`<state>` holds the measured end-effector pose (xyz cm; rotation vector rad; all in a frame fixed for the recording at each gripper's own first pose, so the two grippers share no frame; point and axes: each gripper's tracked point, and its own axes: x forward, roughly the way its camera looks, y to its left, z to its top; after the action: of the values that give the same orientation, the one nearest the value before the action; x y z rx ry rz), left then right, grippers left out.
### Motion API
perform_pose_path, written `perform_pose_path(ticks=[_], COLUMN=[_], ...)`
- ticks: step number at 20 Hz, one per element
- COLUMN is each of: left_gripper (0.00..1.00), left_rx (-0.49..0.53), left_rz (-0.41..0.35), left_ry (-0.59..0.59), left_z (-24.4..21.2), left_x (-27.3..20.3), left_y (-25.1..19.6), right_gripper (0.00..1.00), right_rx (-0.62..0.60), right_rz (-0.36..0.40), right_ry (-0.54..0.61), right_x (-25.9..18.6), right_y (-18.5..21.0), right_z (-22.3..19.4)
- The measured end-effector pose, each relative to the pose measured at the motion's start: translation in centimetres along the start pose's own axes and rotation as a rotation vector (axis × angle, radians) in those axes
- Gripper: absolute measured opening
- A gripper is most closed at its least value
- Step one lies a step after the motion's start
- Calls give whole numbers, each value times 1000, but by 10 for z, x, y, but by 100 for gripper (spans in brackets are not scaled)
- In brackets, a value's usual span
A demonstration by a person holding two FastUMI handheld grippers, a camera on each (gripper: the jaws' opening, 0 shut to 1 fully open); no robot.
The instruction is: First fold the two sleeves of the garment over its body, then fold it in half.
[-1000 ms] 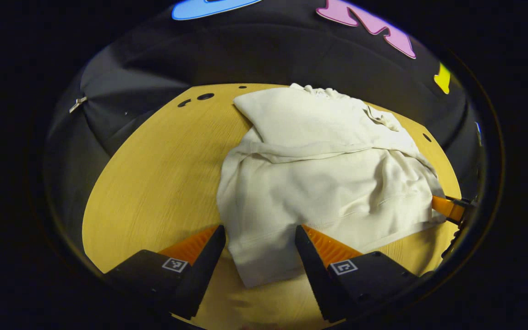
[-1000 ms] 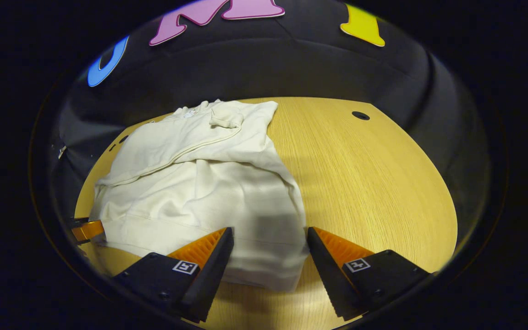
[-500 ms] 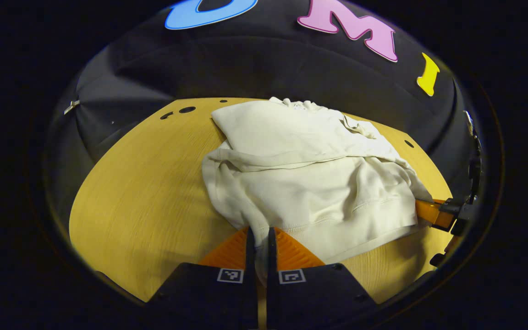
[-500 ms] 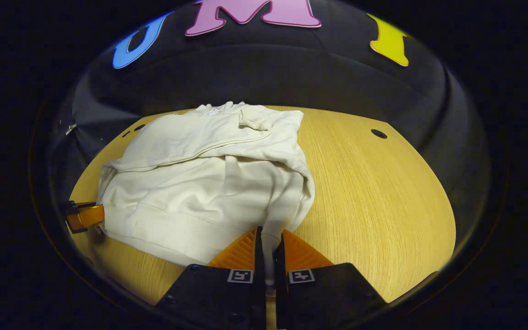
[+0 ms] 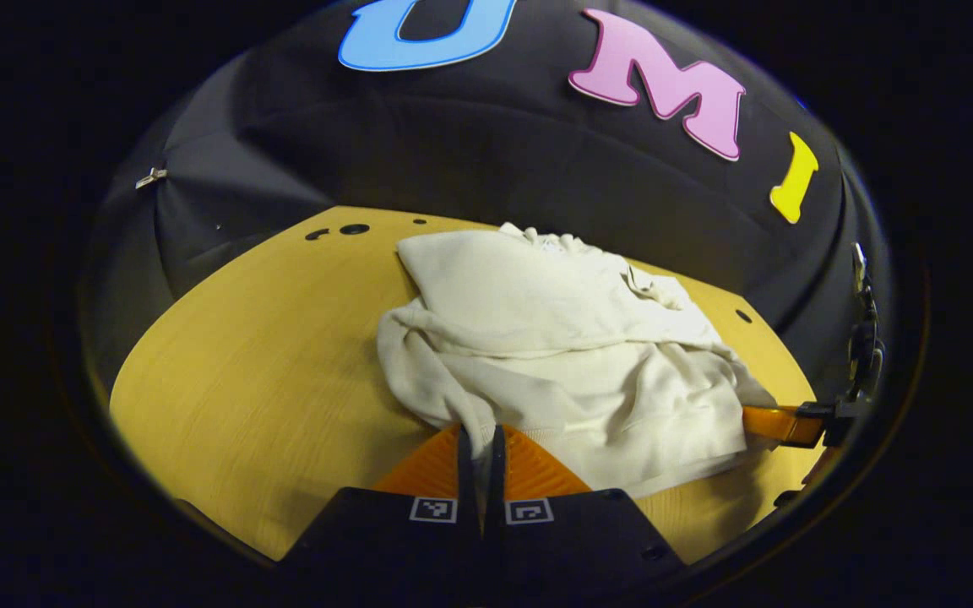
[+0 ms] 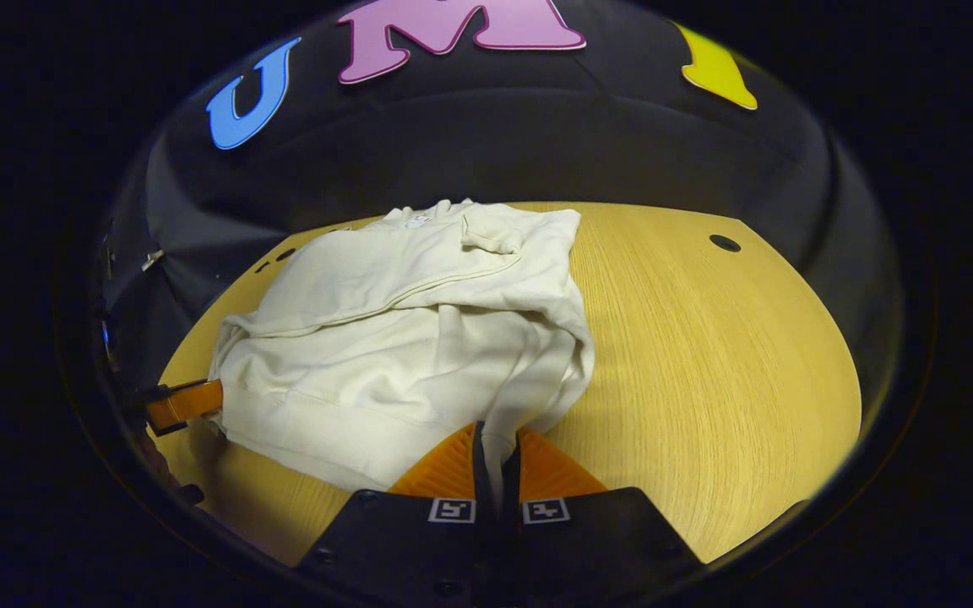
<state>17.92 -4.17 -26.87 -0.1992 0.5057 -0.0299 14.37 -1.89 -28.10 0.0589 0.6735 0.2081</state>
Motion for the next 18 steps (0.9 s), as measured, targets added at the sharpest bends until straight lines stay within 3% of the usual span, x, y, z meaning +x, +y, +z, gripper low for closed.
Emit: perform_pose_path(ticks=[7, 18], left_gripper=[6, 6], left_rx=[-32, -45], left_rz=[-16, -42], left_ry=[-116, -282], left_z=[63, 161], left_x=[11, 62], left_y=[-8, -18], right_gripper=[5, 5], right_rx=[47, 89], right_rz=[31, 21], right_ry=[-103, -276], right_x=[6, 51], right_y=[13, 19], right_z=[63, 173])
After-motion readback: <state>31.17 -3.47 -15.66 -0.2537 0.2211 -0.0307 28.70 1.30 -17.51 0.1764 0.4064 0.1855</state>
